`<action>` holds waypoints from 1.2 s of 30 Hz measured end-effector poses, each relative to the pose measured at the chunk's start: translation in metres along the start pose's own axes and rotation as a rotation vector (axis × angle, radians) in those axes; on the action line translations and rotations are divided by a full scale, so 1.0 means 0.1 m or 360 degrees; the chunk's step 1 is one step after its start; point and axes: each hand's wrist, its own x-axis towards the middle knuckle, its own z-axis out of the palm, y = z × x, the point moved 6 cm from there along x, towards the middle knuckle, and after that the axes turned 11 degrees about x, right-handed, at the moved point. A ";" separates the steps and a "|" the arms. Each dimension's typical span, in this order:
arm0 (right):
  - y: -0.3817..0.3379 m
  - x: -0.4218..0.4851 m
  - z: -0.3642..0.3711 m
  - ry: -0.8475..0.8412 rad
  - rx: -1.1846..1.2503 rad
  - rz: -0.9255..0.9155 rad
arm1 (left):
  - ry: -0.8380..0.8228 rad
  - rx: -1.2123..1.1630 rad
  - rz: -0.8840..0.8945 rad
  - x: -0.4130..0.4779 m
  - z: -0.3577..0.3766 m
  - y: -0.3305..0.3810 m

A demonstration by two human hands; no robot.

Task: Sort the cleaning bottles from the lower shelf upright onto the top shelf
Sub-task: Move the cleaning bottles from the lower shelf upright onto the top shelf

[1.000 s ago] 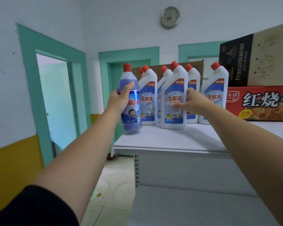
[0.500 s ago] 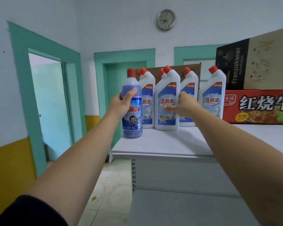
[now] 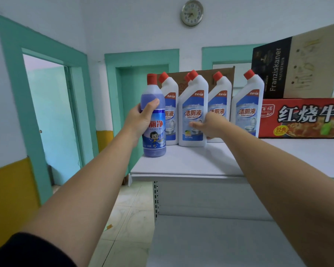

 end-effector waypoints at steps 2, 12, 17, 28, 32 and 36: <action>0.02 -0.01 0.03 -0.0045 0.0027 0.0047 | -0.0006 -0.0011 -0.0002 -0.01 0.01 0.00; 0.26 -0.25 -0.11 -0.0213 -0.0570 -0.0088 | -0.0093 -0.0054 -0.0002 -0.21 0.25 0.26; 0.55 -0.47 -0.59 -0.0136 -0.0720 -0.0155 | -0.0195 -0.0233 0.0064 -0.36 0.79 0.56; 1.75 -1.31 -2.40 0.0342 -0.0935 0.0075 | -0.0504 -0.0525 0.0162 -0.92 2.69 1.50; 2.25 -1.73 -3.09 0.0458 -0.0953 0.0226 | -0.0714 -0.0595 0.0148 -1.29 3.53 1.85; 2.75 -2.14 -3.73 0.0555 -0.0993 0.0367 | -0.0853 -0.0689 0.0178 -1.68 4.29 2.21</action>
